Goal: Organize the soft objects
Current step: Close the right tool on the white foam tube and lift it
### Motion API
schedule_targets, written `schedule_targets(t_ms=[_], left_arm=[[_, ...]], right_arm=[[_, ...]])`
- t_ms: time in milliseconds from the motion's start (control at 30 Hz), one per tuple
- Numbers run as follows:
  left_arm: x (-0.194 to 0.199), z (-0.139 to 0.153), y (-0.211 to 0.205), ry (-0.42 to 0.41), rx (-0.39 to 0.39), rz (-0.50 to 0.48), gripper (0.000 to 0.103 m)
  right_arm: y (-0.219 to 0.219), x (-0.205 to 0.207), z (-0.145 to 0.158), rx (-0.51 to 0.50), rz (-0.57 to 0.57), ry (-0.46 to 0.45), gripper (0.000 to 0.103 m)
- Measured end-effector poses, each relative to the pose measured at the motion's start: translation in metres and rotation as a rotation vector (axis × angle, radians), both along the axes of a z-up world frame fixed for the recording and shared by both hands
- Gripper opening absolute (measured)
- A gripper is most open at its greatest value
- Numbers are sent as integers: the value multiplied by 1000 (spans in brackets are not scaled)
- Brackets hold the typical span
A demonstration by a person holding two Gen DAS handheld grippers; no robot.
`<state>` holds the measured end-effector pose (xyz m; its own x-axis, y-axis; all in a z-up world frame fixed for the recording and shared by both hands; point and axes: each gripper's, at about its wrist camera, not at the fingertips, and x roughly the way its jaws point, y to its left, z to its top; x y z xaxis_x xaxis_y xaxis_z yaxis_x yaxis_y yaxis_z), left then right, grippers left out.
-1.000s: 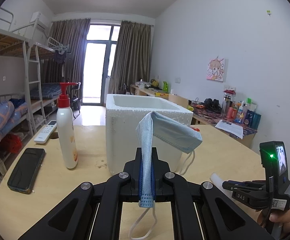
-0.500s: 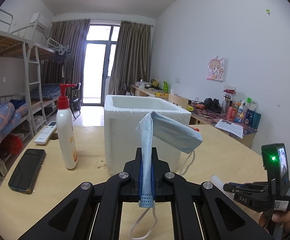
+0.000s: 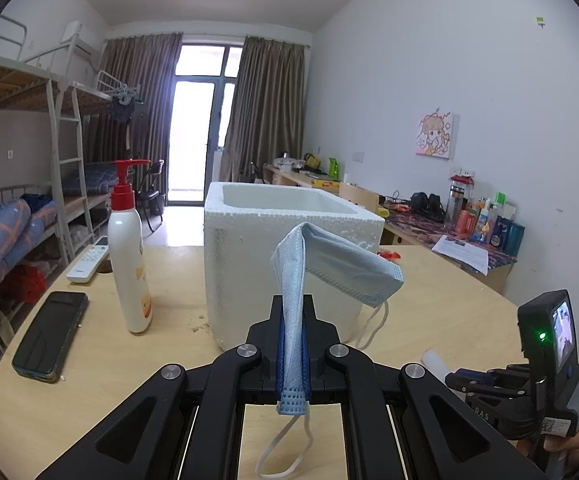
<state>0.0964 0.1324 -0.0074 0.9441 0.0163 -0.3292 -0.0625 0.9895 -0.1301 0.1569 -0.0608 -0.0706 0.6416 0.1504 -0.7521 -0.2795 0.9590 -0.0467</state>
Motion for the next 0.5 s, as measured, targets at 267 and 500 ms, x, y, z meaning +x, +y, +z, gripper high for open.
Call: schedule_targets(t_ms=[267,500], left_arm=[[7,-3,-8,14,9,-3,7],[13,-3,-19,21,19,-10,7]], right_arm=[[-6,1,-2,-16,19,6,15],[-12,-1,1,-30,29,-22,56]])
